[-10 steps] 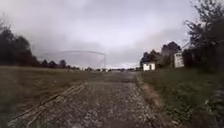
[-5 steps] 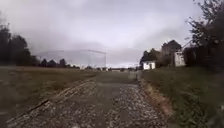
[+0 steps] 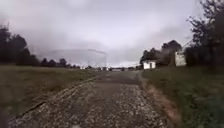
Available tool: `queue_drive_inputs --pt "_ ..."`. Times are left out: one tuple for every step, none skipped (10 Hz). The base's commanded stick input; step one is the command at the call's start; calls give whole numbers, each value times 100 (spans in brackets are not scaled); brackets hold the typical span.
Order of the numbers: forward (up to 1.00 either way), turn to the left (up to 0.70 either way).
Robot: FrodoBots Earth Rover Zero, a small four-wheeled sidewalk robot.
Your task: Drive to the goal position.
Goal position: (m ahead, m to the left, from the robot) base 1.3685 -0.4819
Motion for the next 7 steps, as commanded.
queue_drive_inputs --pt "0 -15" --pt "0 0" --pt "32 -6" --pt "66 -13" --pt "70 -10" --pt "70 -6" --pt "70 -2"
